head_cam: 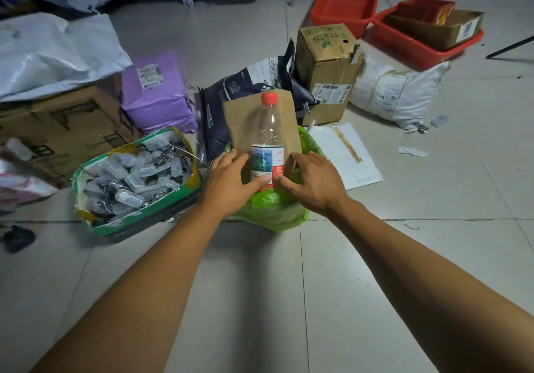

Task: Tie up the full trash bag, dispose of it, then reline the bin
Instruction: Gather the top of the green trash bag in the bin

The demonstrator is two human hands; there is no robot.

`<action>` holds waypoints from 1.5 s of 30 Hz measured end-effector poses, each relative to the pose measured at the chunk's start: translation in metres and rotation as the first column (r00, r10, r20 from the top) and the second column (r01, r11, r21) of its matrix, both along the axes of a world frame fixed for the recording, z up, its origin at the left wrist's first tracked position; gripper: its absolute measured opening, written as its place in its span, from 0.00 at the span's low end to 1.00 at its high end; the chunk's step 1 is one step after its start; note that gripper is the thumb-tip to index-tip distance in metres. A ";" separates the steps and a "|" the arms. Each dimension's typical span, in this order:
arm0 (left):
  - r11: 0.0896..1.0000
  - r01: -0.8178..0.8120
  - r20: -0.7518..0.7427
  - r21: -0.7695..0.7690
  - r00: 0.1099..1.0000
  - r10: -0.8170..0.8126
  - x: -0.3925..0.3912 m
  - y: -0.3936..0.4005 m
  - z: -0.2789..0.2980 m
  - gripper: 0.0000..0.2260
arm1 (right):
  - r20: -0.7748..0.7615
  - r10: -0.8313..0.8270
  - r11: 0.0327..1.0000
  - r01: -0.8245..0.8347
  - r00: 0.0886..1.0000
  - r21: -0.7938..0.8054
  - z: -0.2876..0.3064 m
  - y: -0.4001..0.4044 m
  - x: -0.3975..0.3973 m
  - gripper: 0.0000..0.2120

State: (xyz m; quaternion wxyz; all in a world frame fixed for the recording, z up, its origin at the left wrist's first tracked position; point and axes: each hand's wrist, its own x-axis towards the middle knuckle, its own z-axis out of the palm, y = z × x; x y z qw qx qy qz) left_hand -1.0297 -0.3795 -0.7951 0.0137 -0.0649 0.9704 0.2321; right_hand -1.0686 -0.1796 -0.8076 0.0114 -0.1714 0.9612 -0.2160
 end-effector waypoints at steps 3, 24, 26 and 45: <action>1.000 0.002 0.018 -0.012 1.000 -0.002 0.000 0.003 -0.003 0.37 | -0.027 0.023 0.999 -0.024 0.999 -0.032 -0.005 -0.002 0.002 0.24; 0.949 -0.205 0.017 0.238 0.978 0.207 -0.006 -0.023 0.010 0.21 | 0.190 -0.266 0.916 0.309 0.945 -0.255 -0.020 0.039 -0.006 0.18; 0.954 -0.209 0.040 0.214 0.978 0.205 -0.005 -0.024 0.005 0.24 | 0.297 -0.252 0.923 0.320 0.921 -0.212 -0.025 0.035 -0.005 0.17; 0.968 -0.224 -0.166 0.110 0.956 0.241 0.006 -0.028 0.007 0.13 | 0.472 -0.346 0.735 0.547 0.811 -0.400 -0.032 0.041 0.006 0.04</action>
